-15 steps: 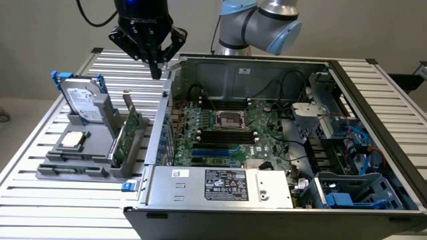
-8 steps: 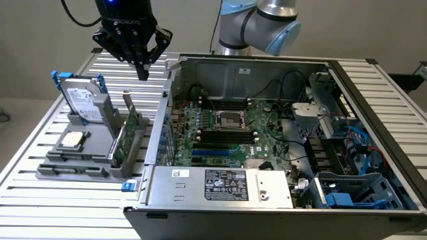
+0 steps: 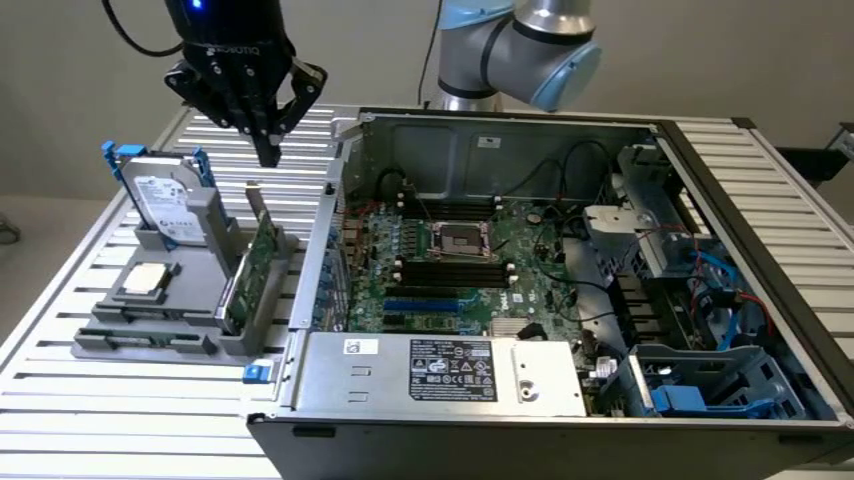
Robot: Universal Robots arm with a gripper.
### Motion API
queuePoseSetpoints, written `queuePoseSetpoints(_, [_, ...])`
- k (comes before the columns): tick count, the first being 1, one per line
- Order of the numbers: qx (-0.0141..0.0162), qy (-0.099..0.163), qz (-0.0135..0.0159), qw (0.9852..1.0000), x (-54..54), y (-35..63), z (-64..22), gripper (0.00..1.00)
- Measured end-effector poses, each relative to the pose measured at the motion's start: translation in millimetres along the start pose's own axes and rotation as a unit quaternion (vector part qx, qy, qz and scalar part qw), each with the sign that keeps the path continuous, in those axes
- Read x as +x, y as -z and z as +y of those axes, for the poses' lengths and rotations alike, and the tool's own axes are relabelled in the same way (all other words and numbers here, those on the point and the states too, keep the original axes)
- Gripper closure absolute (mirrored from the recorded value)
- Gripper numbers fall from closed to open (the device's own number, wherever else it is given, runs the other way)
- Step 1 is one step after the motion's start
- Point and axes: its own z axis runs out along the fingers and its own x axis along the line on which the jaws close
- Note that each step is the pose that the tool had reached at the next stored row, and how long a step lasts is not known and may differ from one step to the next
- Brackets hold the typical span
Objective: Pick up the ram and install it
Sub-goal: 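Reach for the ram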
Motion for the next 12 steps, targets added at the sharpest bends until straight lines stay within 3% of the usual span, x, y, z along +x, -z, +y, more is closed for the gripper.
queuePoseSetpoints(8, [0.0011, 0.0, 0.0045, 1.0, 10.0, -2.3, -9.5, 0.89])
queuePoseSetpoints(12, [0.0012, 0.0, 0.0051, 1.0, 18.6, -3.8, -14.8, 0.89])
